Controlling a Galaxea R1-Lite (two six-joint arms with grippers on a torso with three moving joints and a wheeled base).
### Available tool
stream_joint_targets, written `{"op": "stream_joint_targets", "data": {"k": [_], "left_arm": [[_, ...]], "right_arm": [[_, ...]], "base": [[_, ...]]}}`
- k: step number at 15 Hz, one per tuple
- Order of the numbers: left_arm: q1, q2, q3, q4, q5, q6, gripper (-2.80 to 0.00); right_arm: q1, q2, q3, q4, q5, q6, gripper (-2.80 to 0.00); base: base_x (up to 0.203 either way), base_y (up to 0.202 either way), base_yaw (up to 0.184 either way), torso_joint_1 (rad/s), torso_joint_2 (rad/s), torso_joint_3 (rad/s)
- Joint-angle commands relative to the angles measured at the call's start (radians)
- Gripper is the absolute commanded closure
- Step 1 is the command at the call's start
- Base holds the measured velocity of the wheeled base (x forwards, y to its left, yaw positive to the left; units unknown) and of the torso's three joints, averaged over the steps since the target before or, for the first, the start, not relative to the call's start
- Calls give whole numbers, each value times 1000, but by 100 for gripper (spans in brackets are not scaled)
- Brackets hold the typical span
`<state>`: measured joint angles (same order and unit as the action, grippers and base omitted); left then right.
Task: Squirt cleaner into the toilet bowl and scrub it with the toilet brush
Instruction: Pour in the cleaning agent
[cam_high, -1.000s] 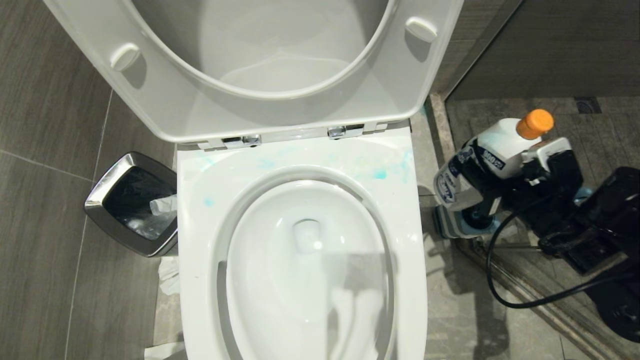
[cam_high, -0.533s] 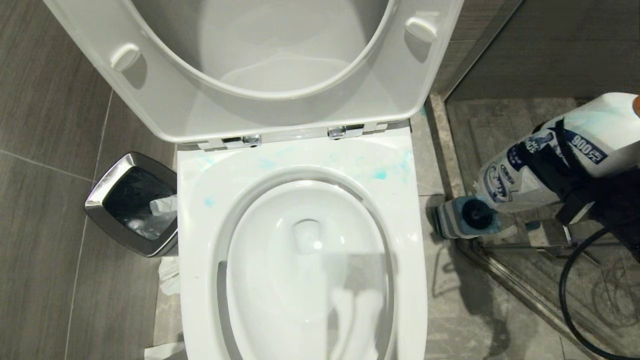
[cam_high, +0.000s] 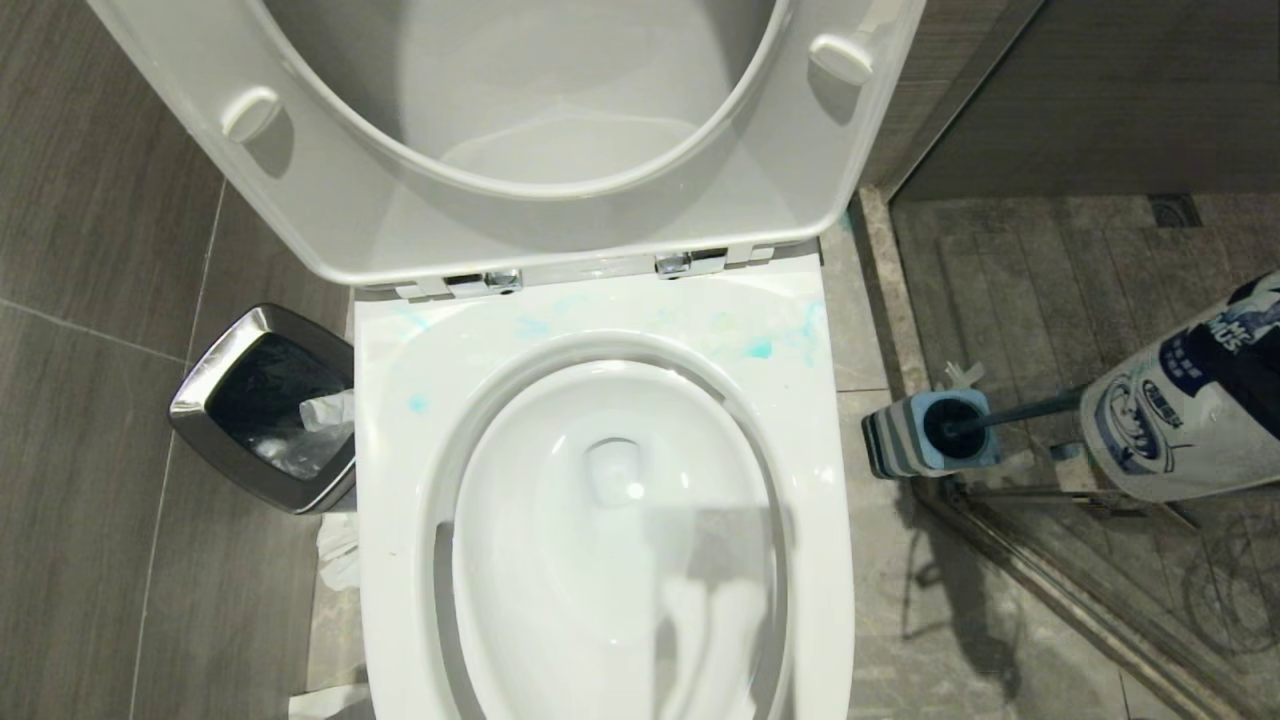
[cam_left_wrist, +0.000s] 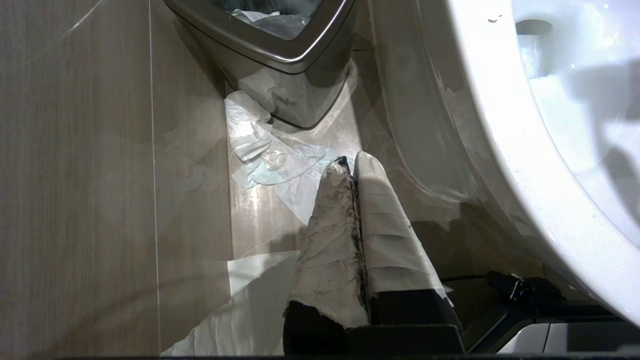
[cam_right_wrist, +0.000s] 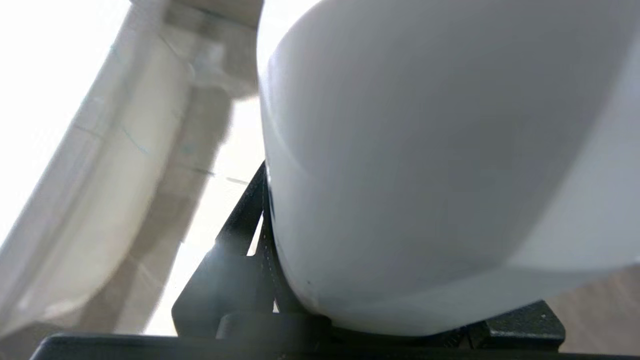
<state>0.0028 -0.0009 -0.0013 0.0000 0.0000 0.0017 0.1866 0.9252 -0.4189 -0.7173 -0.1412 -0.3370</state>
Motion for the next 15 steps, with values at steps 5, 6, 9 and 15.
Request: {"op": "stream_joint_targets", "data": {"k": [5, 6, 9, 15], "left_arm": [[0, 1, 0, 2, 0, 0, 0], [0, 1, 0, 0, 0, 0, 0], [0, 1, 0, 0, 0, 1, 0], [0, 1, 0, 0, 0, 0, 0]], "right_arm": [[1, -72, 61, 1, -24, -5, 0], [1, -74, 77, 0, -24, -6, 0], [1, -102, 114, 0, -26, -8, 0], [1, -100, 123, 1, -37, -11, 0]], "base": [[0, 0, 0, 0, 0, 0], [0, 0, 0, 0, 0, 0], [0, 0, 0, 0, 0, 0], [0, 0, 0, 0, 0, 0]]}}
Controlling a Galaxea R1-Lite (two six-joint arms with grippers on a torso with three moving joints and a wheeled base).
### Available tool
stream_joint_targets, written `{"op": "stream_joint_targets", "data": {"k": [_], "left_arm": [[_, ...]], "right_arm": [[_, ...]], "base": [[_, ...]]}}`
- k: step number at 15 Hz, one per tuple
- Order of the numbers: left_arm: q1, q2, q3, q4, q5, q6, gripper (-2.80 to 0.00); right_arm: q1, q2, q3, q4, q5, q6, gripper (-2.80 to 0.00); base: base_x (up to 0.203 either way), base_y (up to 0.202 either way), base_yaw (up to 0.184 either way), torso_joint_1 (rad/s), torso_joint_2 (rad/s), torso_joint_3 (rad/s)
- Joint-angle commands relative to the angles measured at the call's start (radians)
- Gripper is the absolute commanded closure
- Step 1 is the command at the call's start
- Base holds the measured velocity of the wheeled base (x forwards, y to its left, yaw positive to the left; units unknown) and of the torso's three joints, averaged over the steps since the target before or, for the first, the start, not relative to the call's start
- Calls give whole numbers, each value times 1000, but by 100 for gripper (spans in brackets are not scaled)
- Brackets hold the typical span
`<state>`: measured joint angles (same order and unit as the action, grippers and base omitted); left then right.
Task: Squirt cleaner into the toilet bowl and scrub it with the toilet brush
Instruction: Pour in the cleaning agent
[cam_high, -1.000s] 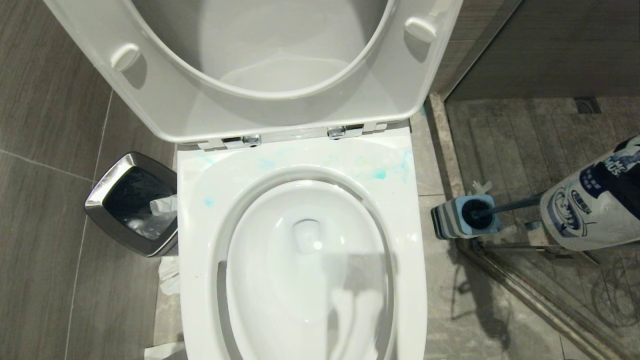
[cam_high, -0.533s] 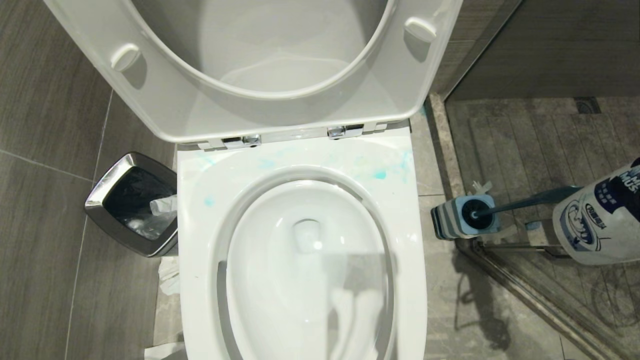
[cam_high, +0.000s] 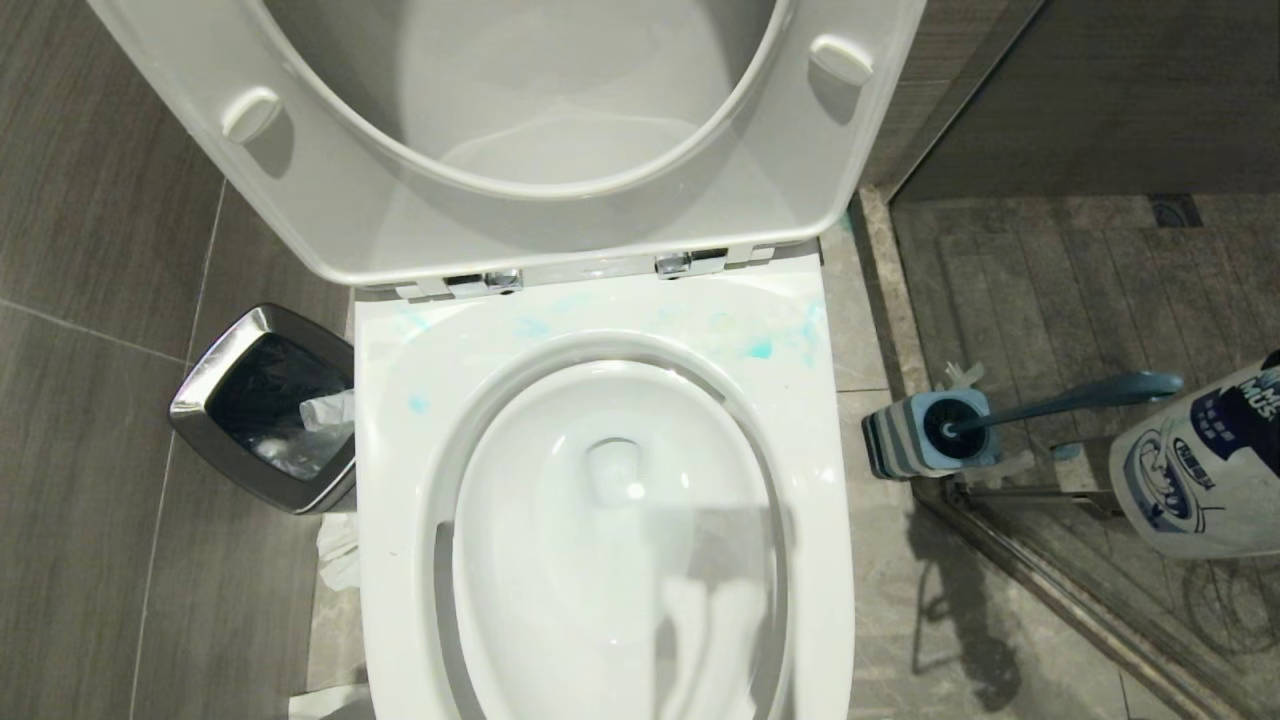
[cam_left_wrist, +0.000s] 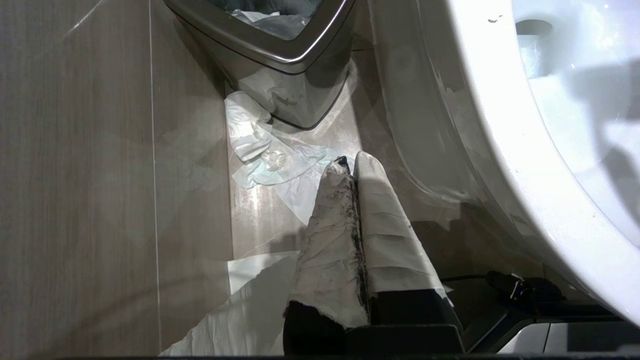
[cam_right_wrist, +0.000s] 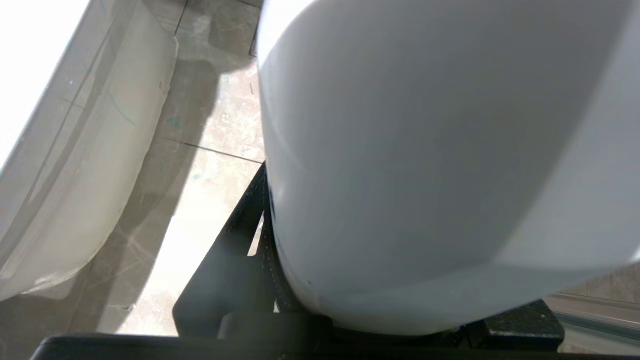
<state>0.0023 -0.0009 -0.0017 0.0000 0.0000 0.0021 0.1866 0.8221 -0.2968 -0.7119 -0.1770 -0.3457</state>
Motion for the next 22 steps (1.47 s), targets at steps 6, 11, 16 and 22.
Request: {"op": "stream_joint_targets", "data": {"k": [6, 11, 16, 22], "left_arm": [[1, 1, 0, 0, 0, -1, 0], [1, 1, 0, 0, 0, -1, 0], [1, 1, 0, 0, 0, -1, 0], [1, 1, 0, 0, 0, -1, 0]], "right_arm": [[1, 6, 6, -4, -1, -2, 0], [1, 8, 4, -4, 2, -2, 0], [2, 8, 5, -4, 4, -1, 0], [2, 37, -1, -4, 9, 4, 0]], "base": [[0, 0, 0, 2, 2, 81], [0, 0, 0, 3, 2, 195], [0, 0, 0, 1, 2, 203], [0, 0, 0, 1, 1, 205]]}}
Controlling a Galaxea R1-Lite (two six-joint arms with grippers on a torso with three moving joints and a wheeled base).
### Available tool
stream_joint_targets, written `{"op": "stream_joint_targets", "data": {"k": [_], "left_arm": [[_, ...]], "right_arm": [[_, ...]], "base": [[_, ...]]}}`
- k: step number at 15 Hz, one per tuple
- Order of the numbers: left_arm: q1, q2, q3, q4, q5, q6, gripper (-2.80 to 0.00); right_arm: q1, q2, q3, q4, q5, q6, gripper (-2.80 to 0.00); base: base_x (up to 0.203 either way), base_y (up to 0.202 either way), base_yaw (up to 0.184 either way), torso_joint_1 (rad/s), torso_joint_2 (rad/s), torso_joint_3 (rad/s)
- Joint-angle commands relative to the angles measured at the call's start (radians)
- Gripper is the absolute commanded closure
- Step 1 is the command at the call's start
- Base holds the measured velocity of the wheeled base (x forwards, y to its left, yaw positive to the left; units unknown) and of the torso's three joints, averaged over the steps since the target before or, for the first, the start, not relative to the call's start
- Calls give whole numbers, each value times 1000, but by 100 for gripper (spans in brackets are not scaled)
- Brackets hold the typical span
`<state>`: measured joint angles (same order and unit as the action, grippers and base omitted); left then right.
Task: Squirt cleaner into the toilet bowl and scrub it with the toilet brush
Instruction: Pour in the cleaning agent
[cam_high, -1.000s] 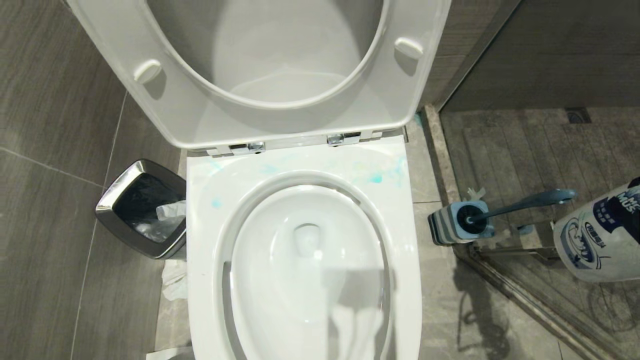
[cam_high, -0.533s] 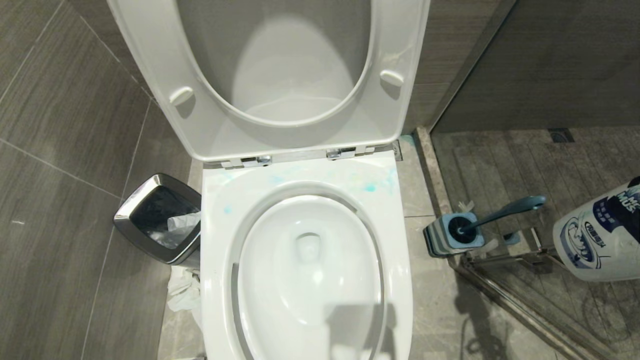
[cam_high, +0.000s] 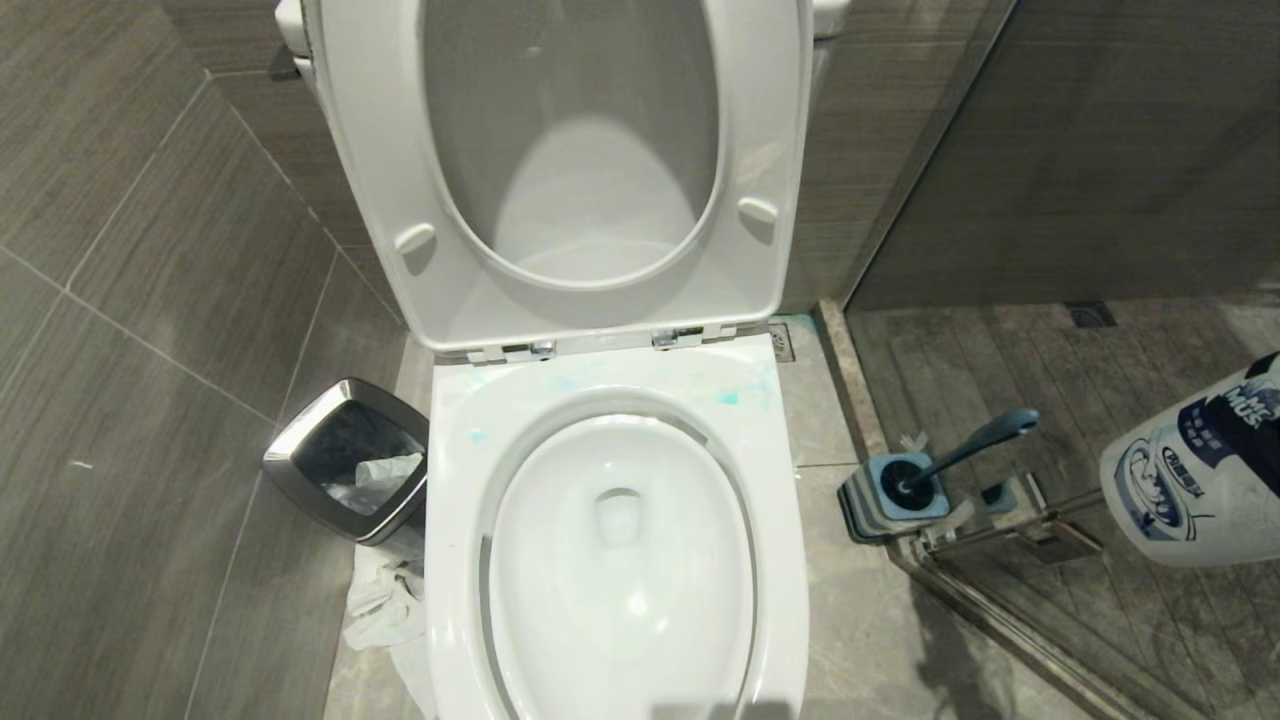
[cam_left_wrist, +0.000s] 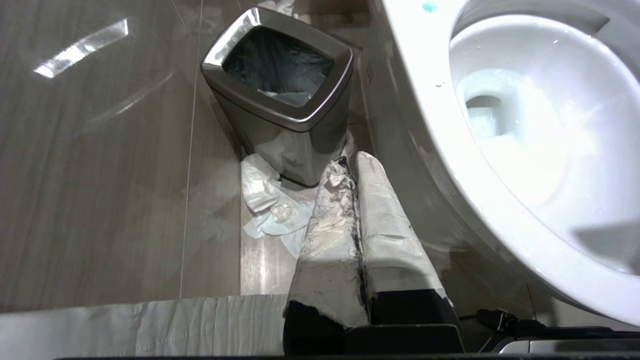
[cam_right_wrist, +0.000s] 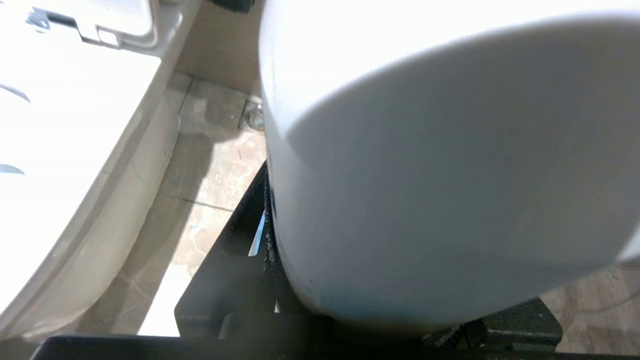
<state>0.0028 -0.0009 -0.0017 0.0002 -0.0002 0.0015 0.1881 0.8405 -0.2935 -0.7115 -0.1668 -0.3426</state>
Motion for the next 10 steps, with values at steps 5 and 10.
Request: {"op": "stream_joint_targets", "data": {"k": [5, 10], "left_arm": [[0, 1, 0, 0, 0, 0, 0], [0, 1, 0, 0, 0, 0, 0]], "right_arm": [[5, 84, -53, -5, 0, 17, 0], [31, 235, -178, -5, 7, 46, 0]], "base": [[0, 0, 0, 0, 1, 188], [0, 0, 0, 1, 1, 32]]}}
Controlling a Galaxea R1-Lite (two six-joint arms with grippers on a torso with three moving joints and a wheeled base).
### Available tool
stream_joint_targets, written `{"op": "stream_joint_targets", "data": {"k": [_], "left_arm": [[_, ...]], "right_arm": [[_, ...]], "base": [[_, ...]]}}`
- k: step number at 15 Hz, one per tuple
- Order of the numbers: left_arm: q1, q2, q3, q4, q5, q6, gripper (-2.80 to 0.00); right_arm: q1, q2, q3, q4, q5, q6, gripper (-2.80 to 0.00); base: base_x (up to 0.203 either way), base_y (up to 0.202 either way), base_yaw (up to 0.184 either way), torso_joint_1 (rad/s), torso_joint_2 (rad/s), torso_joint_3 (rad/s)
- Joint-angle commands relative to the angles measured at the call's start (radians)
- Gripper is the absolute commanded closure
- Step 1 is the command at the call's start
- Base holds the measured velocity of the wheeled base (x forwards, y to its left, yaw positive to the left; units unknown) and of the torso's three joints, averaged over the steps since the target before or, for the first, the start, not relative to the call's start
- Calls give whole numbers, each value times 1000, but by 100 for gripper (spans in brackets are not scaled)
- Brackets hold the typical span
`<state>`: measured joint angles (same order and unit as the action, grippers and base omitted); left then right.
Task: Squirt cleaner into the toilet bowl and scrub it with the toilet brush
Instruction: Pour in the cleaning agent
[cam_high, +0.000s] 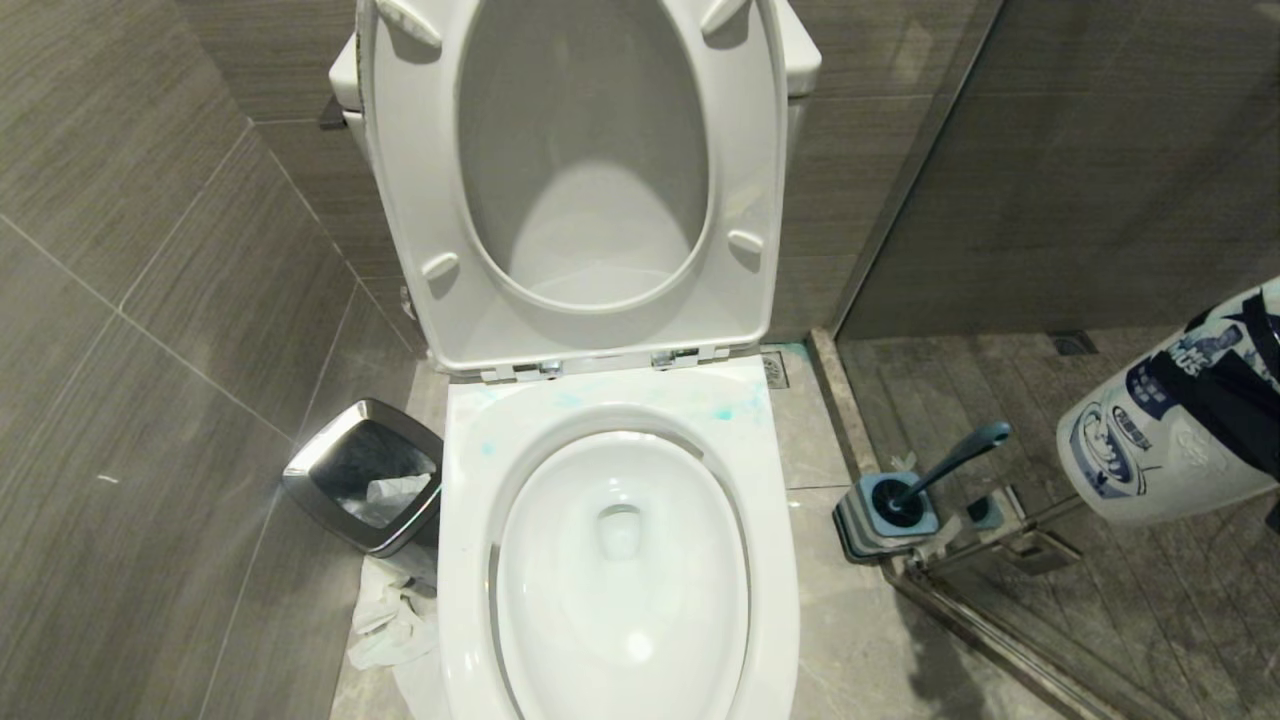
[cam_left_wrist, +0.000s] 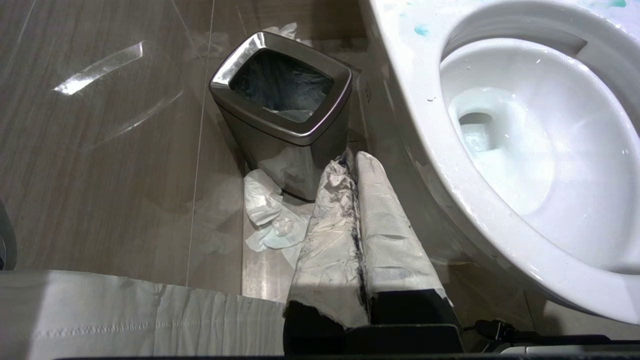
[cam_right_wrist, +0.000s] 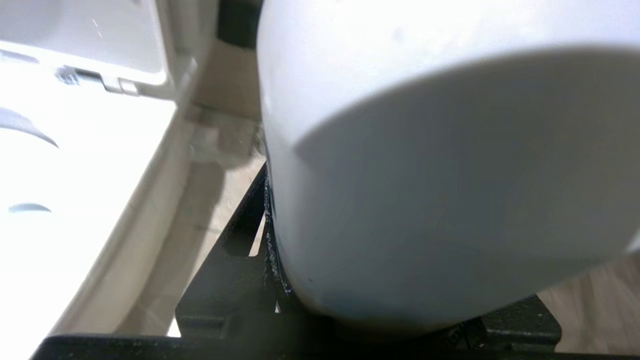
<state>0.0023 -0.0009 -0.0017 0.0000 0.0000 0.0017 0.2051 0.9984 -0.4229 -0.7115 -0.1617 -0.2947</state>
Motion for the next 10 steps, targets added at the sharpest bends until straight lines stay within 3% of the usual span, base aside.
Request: {"op": "stream_joint_targets", "data": {"k": [1, 3, 6, 10], "left_arm": [[1, 1, 0, 0, 0, 0, 0], [1, 1, 0, 0, 0, 0, 0], [1, 1, 0, 0, 0, 0, 0], [1, 1, 0, 0, 0, 0, 0]], "right_arm": [[42, 124, -102, -5, 2, -6, 0], [126, 215, -212, -4, -23, -26, 0], [302, 291, -309, 34, -134, -38, 0], [428, 303, -423, 267, -219, -60, 0]], "base": [[0, 0, 0, 0, 0, 0], [0, 0, 0, 0, 0, 0], [0, 0, 0, 0, 0, 0], [0, 0, 0, 0, 0, 0]]}}
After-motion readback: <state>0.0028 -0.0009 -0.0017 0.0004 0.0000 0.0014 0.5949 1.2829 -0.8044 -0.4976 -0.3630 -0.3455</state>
